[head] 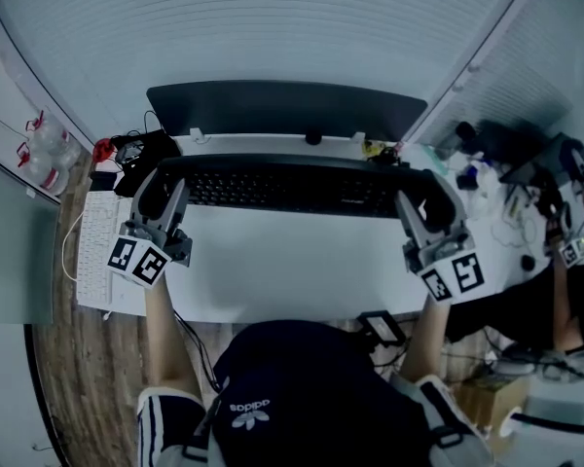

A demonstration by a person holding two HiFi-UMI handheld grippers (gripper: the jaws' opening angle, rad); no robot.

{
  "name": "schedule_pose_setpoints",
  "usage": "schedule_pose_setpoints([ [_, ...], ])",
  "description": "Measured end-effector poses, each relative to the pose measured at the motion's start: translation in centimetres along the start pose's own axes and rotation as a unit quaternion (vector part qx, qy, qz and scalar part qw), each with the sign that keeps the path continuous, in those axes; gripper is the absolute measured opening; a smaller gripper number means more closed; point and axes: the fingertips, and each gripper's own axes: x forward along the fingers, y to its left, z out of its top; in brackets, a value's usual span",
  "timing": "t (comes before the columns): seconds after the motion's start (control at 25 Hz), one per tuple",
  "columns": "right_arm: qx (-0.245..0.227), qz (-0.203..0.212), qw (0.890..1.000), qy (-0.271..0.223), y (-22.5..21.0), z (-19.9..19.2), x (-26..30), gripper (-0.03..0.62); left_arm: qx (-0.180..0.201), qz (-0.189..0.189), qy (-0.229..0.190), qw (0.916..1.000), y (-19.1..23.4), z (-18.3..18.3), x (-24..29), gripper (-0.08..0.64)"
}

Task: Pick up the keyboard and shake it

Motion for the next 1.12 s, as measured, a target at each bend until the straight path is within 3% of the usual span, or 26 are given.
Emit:
schedule_pose_setpoints([
  [0.56, -0.058, 0.047, 0.996, 0.046, 0.6, 0.3, 2.8, 0.229, -0.052, 0.032, -0.014, 0.998, 1.0, -5.1, -2.1, 0.23],
  [1.0, -0.091, 0.05, 0.995, 0.01, 1.7, 4.4, 4.1, 0.229, -0.072, 0.019, -0.017, 0.9971, 1.5, -4.1, -1.0, 0.232],
  [1.12, -0.08, 0.044, 0.996, 0.005, 2.1, 4.7, 3.7, 0.229, -0.07, 0.011, -0.01, 0.9974, 1.4, -4.0, -0.9, 0.232],
])
